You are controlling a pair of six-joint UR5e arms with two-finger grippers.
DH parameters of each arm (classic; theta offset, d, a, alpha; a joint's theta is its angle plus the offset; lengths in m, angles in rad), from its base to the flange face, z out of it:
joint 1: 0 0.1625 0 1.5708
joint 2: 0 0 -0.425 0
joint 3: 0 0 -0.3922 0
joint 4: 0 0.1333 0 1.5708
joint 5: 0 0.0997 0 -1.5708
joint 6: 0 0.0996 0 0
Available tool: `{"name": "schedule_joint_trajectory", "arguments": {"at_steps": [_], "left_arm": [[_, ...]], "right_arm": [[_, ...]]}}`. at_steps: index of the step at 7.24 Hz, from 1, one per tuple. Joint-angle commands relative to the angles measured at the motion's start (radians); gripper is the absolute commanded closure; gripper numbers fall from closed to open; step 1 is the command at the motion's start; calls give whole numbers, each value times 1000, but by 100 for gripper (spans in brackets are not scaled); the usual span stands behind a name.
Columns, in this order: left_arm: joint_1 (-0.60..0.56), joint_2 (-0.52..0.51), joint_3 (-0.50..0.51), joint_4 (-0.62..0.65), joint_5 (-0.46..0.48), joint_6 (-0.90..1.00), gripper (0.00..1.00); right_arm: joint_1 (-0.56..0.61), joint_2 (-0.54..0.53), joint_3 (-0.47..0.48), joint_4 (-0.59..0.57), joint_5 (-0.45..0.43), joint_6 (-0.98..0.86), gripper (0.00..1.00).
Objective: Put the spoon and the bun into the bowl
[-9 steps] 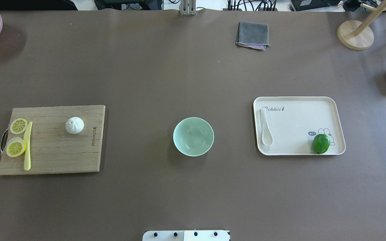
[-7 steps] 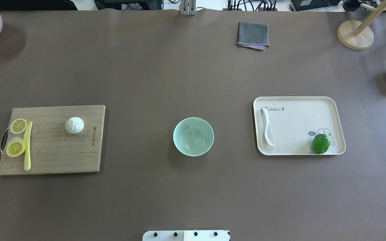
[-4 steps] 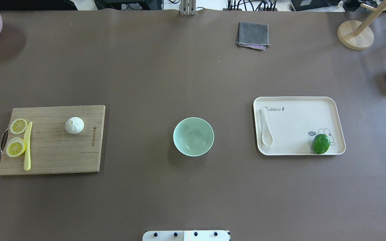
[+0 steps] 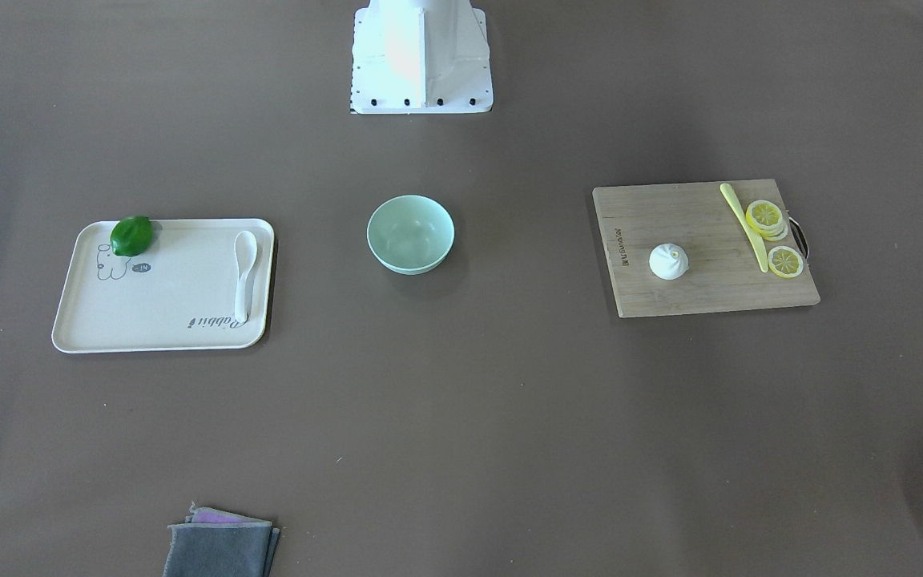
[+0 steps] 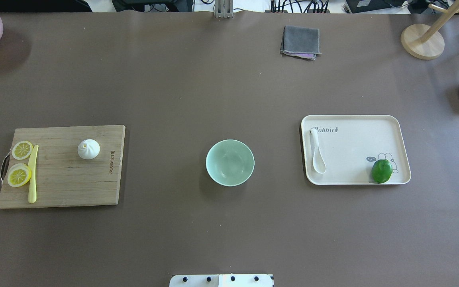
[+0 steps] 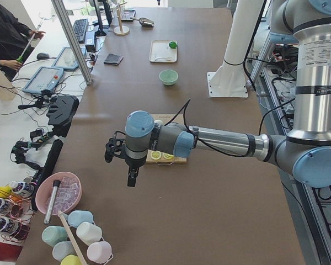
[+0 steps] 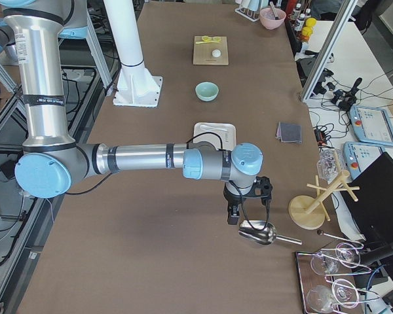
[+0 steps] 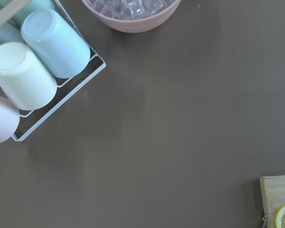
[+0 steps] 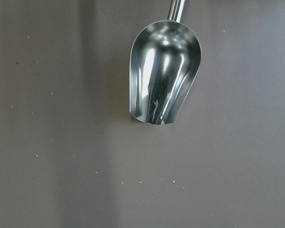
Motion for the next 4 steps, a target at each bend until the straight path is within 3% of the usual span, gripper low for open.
{"name": "schedule_joint_trajectory", "arguments": {"at_steps": [1,4], "left_arm": [[-1,0,-1,-2,-3,0,2],[1,-1,-1,0,-1,0,2]], "right_arm": [[-2,-1,0,4,-7,0,0],[-2,-5,2,7,-8,0,0]]}}
